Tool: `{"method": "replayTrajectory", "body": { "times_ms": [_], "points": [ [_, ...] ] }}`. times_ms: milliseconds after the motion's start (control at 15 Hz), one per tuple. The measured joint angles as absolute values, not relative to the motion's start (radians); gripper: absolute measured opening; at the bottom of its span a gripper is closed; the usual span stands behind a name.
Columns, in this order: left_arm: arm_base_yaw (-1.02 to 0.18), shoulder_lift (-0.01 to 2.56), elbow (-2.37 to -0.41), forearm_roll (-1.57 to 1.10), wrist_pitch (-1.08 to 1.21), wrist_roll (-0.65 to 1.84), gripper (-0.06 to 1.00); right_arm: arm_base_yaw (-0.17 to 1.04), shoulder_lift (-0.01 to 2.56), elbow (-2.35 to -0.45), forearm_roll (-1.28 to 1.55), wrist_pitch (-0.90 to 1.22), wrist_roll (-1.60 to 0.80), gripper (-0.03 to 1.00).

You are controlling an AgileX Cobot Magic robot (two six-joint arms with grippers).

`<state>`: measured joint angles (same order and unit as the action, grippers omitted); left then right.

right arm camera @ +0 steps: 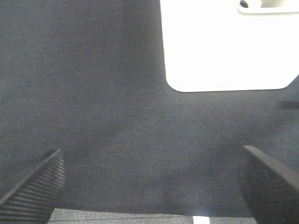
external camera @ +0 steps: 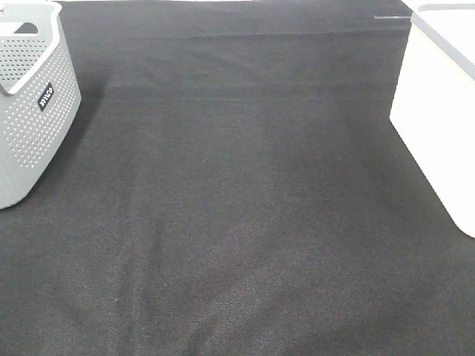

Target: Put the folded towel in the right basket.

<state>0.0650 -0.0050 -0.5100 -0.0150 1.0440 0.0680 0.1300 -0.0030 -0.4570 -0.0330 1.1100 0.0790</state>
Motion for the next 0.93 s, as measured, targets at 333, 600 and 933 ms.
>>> {"method": "replayTrajectory", "body": {
  "times_ms": [333, 600, 933],
  "points": [
    [0.065, -0.005, -0.51, -0.015, 1.044, 0.068, 0.99, 0.13, -0.003, -0.457, -0.076, 1.109, 0.078, 0.96],
    [0.065, -0.005, -0.51, -0.015, 1.044, 0.068, 0.99, 0.13, -0.003, -0.457, -0.081, 1.108, 0.078, 0.96],
    [0.065, -0.005, -0.51, -0.015, 1.044, 0.068, 0.99, 0.13, -0.003, -0.457, -0.067, 1.108, 0.078, 0.96]
  ]
}}
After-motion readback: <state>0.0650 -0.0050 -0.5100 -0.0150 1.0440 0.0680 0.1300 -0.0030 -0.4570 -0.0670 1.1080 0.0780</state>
